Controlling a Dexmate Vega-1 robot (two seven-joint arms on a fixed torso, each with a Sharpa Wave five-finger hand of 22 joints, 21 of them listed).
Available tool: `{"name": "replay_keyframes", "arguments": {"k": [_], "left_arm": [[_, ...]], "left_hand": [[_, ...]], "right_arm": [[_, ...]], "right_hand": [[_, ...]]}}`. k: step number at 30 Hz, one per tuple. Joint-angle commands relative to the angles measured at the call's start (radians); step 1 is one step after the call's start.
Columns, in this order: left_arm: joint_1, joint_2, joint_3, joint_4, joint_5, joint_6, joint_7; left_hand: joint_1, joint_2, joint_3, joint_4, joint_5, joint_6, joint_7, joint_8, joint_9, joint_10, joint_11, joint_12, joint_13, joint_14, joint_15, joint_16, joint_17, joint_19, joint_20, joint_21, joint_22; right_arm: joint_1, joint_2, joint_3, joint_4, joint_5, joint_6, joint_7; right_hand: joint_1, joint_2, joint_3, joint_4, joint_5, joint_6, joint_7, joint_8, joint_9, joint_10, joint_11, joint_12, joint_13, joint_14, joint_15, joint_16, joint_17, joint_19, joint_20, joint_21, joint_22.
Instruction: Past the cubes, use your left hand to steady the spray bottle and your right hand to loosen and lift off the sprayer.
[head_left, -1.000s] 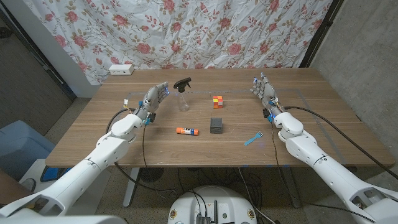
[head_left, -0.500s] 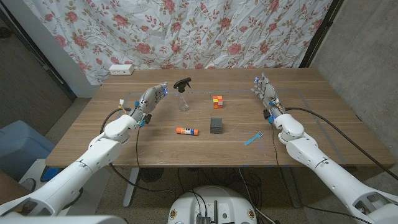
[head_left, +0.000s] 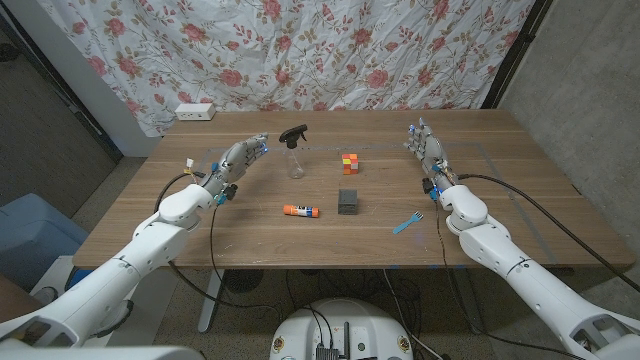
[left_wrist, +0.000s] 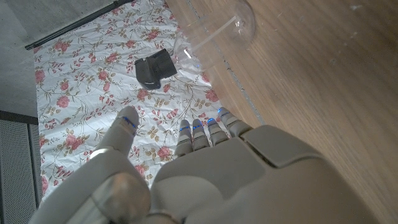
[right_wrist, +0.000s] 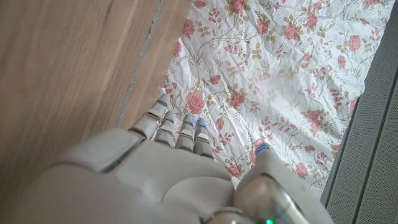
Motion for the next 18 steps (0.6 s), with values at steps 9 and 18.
{"name": "replay_keyframes", "arguments": {"k": [9,18], "left_arm": [[-0.095,0.003,0.055,0.105,0.076,-0.015,-0.065],[-0.119,0.005,0.074,0.136,0.103,-0.040,-0.090]], "left_hand": [[0.054,-0.024,0.016,-0.006,0.014,-0.032,0.013,-0.007,0.001,-0.012,-0.004,-0.003,0.003,0.001,-0.002,-0.001,0.004,-0.005,0.006,-0.004,0.001],[0.093,-0.048,0.027,-0.005,0.018,-0.070,0.004,-0.015,0.000,-0.035,-0.015,-0.010,0.003,-0.014,0.000,-0.004,0.004,-0.034,-0.004,-0.010,0.001]], "right_arm": [[-0.014,0.013,-0.010,-0.015,-0.020,0.001,-0.024],[0.008,0.028,-0.017,0.016,-0.032,0.013,-0.023]], "right_hand": [[-0.005,0.001,0.003,-0.006,0.006,-0.006,-0.001,0.003,0.004,-0.011,-0.002,0.002,0.000,-0.016,0.003,0.004,-0.004,-0.007,0.004,0.002,0.002],[-0.006,0.000,0.003,-0.008,0.005,-0.007,-0.002,0.003,0.004,-0.013,-0.003,0.003,-0.001,-0.017,0.003,0.005,-0.007,-0.009,0.004,0.003,0.002]]}}
